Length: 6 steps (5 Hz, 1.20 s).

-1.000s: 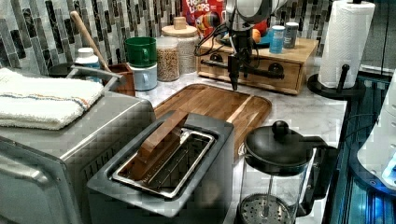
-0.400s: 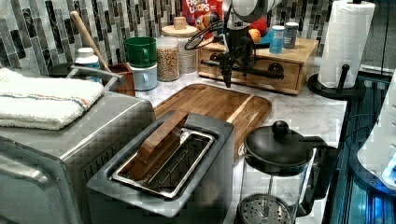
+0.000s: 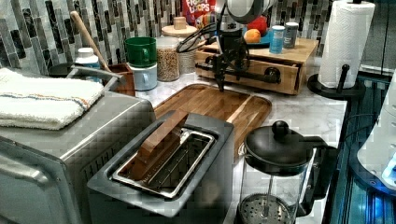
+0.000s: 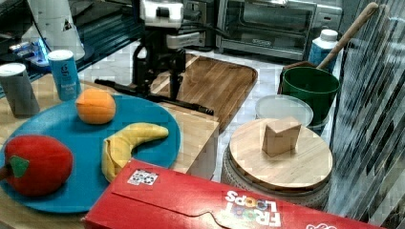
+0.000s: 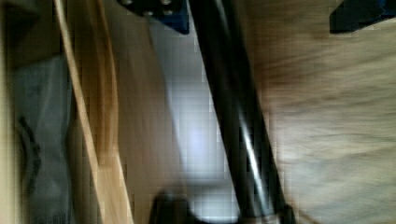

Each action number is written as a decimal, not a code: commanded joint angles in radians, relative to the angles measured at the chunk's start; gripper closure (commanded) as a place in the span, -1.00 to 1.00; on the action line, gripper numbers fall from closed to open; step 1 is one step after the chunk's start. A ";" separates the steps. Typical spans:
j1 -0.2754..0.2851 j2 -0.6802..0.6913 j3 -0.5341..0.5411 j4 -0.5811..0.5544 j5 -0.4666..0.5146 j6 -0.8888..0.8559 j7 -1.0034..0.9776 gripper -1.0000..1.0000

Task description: Open the drawer.

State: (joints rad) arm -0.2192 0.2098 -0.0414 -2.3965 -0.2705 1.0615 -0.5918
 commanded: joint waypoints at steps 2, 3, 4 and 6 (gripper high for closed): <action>0.370 -0.027 0.177 0.041 0.059 -0.034 0.190 -1.00; 0.402 -0.022 0.157 0.048 0.056 -0.035 0.221 -1.00; 0.394 -0.022 0.166 0.048 0.053 -0.036 0.223 -1.00; 0.397 -0.022 0.162 0.048 0.054 -0.035 0.222 -1.00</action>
State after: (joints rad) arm 0.0693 0.2063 0.0257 -2.3906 -0.2351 0.9863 -0.4387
